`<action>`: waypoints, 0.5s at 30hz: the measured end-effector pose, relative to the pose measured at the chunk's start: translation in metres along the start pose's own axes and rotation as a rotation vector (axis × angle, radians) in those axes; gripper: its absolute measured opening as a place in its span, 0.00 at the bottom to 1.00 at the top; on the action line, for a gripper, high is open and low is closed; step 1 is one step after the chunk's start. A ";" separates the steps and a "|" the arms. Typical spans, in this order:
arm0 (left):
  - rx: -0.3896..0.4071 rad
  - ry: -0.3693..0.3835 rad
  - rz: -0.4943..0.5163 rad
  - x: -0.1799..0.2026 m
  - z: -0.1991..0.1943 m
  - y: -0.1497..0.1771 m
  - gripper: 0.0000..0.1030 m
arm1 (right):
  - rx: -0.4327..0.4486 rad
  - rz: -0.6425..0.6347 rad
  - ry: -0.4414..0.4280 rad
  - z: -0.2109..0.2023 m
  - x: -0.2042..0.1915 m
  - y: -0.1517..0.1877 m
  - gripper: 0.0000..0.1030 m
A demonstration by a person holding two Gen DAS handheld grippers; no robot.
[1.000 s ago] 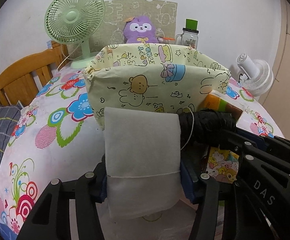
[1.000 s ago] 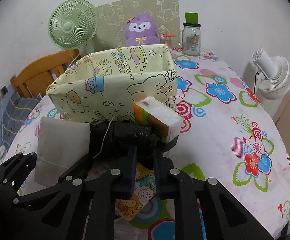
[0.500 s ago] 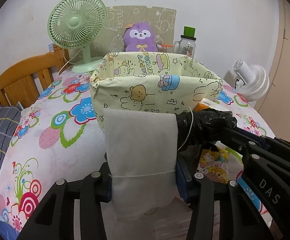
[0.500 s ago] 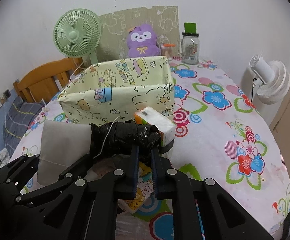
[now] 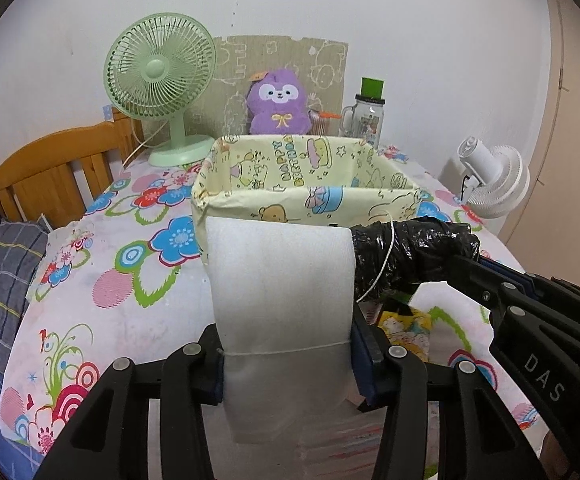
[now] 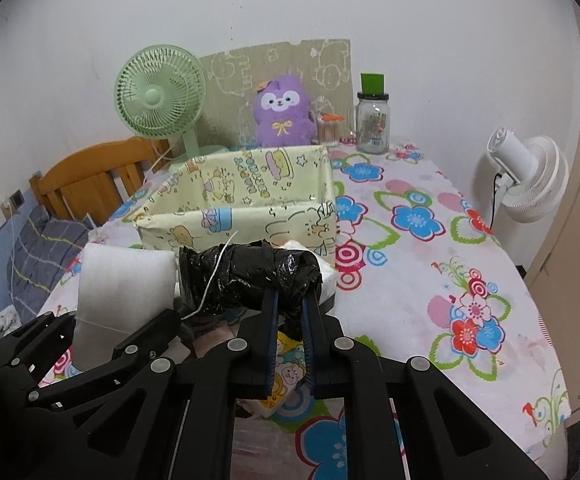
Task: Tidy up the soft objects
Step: 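Lift the white cloth with left tool while right tool carries the black bundle toward the basket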
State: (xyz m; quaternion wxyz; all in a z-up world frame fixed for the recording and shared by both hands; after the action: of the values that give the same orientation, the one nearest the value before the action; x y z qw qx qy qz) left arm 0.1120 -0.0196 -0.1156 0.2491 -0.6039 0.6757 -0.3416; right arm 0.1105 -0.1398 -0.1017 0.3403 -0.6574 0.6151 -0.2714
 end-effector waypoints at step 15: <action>0.062 0.006 0.012 0.010 -0.031 -0.013 0.48 | 0.064 -0.008 0.005 -0.031 0.001 -0.014 0.13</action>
State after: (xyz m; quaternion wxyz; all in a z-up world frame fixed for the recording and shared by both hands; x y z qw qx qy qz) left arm 0.0956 -0.0255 -0.0852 0.2678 -0.5910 0.6690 -0.3625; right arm 0.0952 -0.1438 -0.0720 0.3585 -0.6479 0.6044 -0.2938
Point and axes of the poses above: each gripper's, at about its wrist camera, not at the fingertips, and z roughly the way its jaws point, x to its right, y to its underside, the point moved 4 cm from there along z, roughly the way its jaws point, and after that the axes turned 2 degrees about y, right-handed, at the moved point
